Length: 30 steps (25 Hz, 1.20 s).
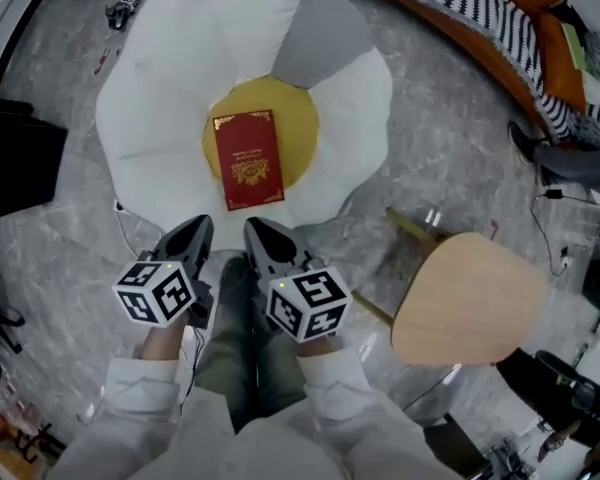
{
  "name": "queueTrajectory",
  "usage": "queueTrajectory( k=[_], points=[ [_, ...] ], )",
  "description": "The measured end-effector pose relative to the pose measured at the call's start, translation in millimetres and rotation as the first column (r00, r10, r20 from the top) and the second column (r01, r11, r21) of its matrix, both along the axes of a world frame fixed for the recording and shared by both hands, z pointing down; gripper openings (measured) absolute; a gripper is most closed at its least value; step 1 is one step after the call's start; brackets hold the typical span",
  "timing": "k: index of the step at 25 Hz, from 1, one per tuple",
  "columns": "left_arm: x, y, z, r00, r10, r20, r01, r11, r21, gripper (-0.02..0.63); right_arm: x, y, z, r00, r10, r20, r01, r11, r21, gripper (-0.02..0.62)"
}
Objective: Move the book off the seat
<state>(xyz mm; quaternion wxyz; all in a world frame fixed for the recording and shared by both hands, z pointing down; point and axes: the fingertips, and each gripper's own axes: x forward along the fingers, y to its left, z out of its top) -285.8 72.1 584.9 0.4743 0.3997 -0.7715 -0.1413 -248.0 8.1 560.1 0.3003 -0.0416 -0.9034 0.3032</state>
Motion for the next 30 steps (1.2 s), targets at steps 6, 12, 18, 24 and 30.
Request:
queueTrajectory(
  k=[6,12,18,24,30],
  points=[
    [-4,-7,51,0.999,-0.017,-0.038,0.017,1.0,-0.003,0.006,-4,-8,57,0.999,0.036,-0.024,-0.037,0.998,-0.054,0.012],
    [2,-13,94,0.994,-0.069,-0.089,0.07,0.998,0.007,0.006,-12,-13,109,0.997,0.058,-0.048,-0.063,0.992,-0.112,0.012],
    [13,-16,137,0.991,-0.059,-0.123,0.058,0.998,-0.009,0.006,-10,-22,156,0.991,0.115,-0.075,-0.123,0.985,-0.119,0.014],
    [22,-15,168,0.987,-0.066,-0.147,0.065,0.998,-0.013,0.006,-6,-17,191,0.988,0.119,-0.099,-0.134,0.979,-0.157,0.014],
    [24,-15,198,0.985,-0.074,-0.156,0.072,0.997,-0.015,0.006,-5,-15,224,0.983,0.138,-0.119,-0.158,0.97,-0.184,0.015]
  ],
)
